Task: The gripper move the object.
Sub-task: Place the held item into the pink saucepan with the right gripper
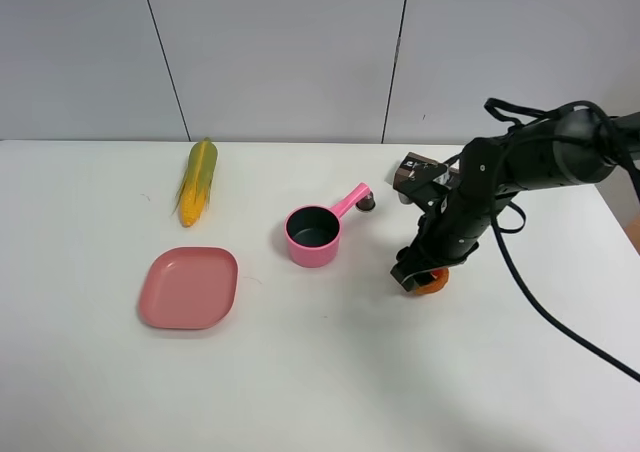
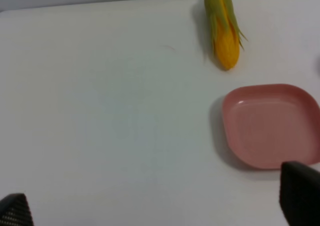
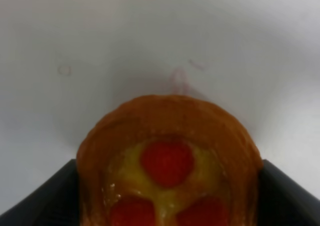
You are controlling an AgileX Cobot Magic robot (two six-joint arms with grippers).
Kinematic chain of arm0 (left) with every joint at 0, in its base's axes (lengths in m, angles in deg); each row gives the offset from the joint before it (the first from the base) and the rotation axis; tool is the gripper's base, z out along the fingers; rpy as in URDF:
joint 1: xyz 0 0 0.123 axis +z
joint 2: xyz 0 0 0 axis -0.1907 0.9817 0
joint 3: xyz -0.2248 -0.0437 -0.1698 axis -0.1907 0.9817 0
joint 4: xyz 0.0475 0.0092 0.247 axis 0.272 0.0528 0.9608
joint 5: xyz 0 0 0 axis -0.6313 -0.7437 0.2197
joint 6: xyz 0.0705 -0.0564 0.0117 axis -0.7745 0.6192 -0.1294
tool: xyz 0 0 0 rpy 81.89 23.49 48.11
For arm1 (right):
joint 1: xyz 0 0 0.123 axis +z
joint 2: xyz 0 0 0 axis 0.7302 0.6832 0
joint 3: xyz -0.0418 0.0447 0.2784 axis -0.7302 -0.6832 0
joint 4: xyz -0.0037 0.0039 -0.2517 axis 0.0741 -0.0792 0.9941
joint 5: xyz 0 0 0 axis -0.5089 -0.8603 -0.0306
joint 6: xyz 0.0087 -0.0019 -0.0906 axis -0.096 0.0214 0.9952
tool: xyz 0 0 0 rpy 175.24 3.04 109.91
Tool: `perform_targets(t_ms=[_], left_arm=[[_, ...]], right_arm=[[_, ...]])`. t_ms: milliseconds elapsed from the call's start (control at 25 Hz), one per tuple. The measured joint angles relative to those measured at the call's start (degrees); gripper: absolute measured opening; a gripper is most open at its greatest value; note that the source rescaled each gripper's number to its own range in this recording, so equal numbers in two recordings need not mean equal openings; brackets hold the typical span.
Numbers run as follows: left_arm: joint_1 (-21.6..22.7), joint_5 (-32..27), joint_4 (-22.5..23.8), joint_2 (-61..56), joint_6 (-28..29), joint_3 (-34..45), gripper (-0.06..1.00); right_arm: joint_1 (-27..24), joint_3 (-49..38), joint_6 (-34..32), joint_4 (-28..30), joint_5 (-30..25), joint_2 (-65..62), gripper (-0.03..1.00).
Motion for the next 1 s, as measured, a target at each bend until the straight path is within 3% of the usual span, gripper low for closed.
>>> perform_targets(t_ms=[200, 400, 680, 1000], left_arm=[[0.00, 0.00, 0.00, 0.00, 0.00, 0.00, 1.00], [0.00, 0.00, 0.00, 0.00, 0.00, 0.00, 1.00], [0.00, 0.00, 0.00, 0.00, 0.00, 0.00, 1.00], [0.00, 0.00, 0.00, 0.00, 0.00, 0.00, 1.00]], right_arm=[[0.00, 1.19, -0.38, -1.06, -1.12, -7.89, 0.01], [2.72, 9.41, -0.87, -0.97, -4.21, -9.49, 0.01], [7.27, 22.20, -2.34, -0.75, -7.83, -1.48, 0.01], [11.38, 31.19, -2.97, -0.75, -10.53, 9.46, 0.01]])
